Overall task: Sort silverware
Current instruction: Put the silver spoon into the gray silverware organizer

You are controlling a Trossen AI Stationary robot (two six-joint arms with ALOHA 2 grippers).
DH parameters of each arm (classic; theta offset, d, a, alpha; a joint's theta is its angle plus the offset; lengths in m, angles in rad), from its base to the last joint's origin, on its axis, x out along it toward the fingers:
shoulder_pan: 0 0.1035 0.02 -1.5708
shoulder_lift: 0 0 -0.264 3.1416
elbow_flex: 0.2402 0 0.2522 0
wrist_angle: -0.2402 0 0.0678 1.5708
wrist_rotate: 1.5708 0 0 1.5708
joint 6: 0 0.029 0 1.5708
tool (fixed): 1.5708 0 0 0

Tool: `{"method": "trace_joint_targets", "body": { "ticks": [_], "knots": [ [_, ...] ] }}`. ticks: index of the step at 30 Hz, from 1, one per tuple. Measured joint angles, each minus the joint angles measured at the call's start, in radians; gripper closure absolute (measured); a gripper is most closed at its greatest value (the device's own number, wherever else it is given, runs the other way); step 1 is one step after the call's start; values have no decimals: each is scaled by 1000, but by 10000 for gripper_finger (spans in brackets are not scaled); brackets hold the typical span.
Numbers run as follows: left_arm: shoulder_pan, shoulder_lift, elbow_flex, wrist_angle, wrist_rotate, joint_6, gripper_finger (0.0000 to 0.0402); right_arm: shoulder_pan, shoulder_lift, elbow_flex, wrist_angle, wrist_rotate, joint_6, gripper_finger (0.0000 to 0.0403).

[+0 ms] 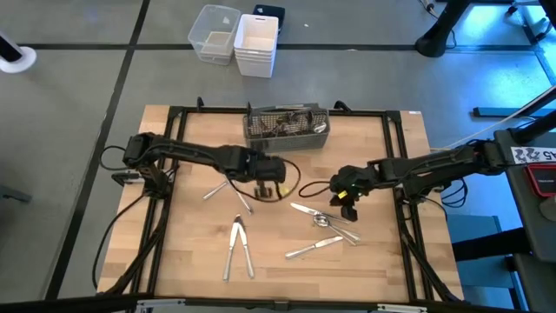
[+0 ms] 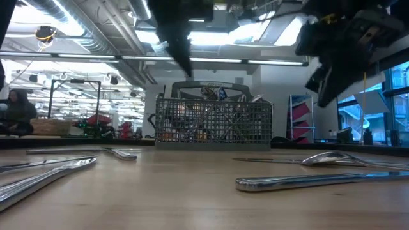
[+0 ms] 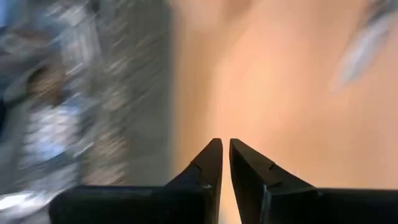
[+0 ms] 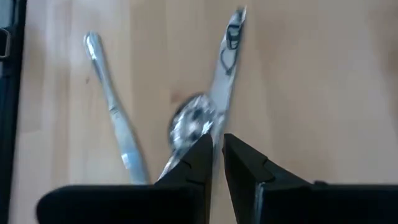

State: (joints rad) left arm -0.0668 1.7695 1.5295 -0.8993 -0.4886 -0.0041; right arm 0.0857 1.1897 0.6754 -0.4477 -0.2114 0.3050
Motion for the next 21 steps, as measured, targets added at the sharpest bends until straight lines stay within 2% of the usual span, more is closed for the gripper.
{"method": "trace_joint_targets", "body": {
  "ticks": [4,7,10,16,18,21],
  "knots": [
    [-30,2,0,125,163,-37,378,8,42,0,-3,-155,75,361],
    [-51,5,0,137,219,-42,381,52,54,0,11,-196,140,361],
    [-70,13,0,112,240,-63,388,124,54,0,8,-110,195,361],
    [-99,13,-19,100,244,-67,400,250,62,0,-4,181,291,361],
    [-106,14,-30,99,245,-67,400,279,75,0,-6,220,297,361],
    [-111,13,-60,118,245,-71,399,307,107,0,-5,223,296,361]
  ]
}}
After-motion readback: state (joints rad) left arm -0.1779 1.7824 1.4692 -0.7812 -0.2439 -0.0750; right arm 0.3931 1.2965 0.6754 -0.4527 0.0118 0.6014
